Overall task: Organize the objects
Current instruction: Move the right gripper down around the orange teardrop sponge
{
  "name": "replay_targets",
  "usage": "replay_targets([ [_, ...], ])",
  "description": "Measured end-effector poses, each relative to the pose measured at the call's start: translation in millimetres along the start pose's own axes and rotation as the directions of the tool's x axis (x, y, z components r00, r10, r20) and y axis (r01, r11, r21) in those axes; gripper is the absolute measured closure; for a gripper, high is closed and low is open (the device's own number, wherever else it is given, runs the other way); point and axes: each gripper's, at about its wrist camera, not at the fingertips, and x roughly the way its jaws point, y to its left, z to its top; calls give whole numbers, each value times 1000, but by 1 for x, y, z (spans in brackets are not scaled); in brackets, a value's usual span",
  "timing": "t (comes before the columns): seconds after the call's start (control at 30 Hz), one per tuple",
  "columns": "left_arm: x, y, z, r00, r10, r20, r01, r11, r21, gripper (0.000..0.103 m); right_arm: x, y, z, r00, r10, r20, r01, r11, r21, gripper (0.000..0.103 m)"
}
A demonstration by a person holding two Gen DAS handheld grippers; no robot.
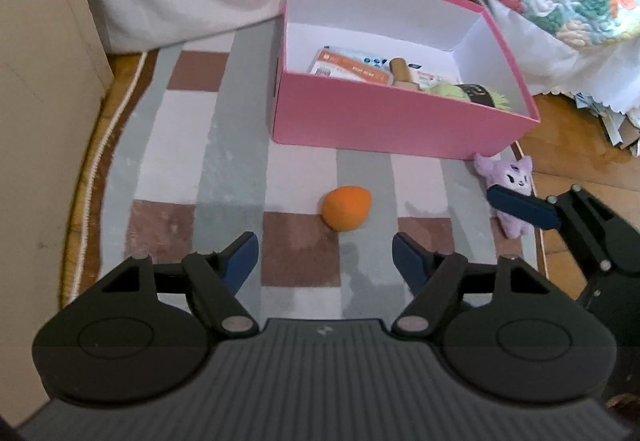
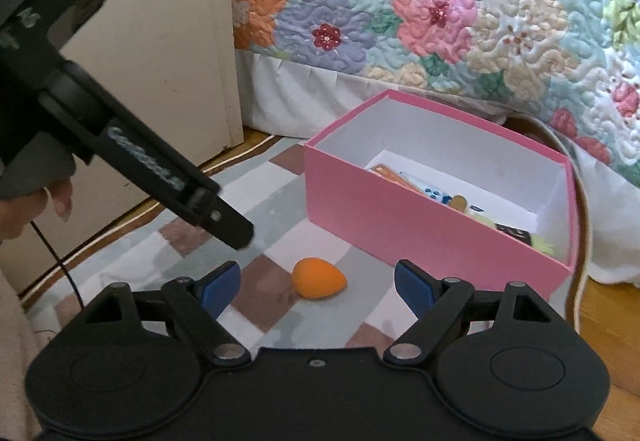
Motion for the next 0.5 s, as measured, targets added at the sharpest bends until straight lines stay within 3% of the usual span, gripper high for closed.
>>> replay_targets([
  [0.17, 28, 9, -2, 998, -38, 41, 38, 999, -11, 34, 36, -5, -11, 1000, -7, -16, 8, 1000, 16, 16],
  [0.37, 47, 19, -7, 984, -146, 102, 148, 989, -14, 44, 76, -13, -18, 998, 29, -59, -26, 998, 58, 16],
  [0.5, 54, 17, -10, 981, -153, 122, 151, 988, 25, 47, 94, -14, -24, 996, 60, -70, -56, 996, 63, 18],
])
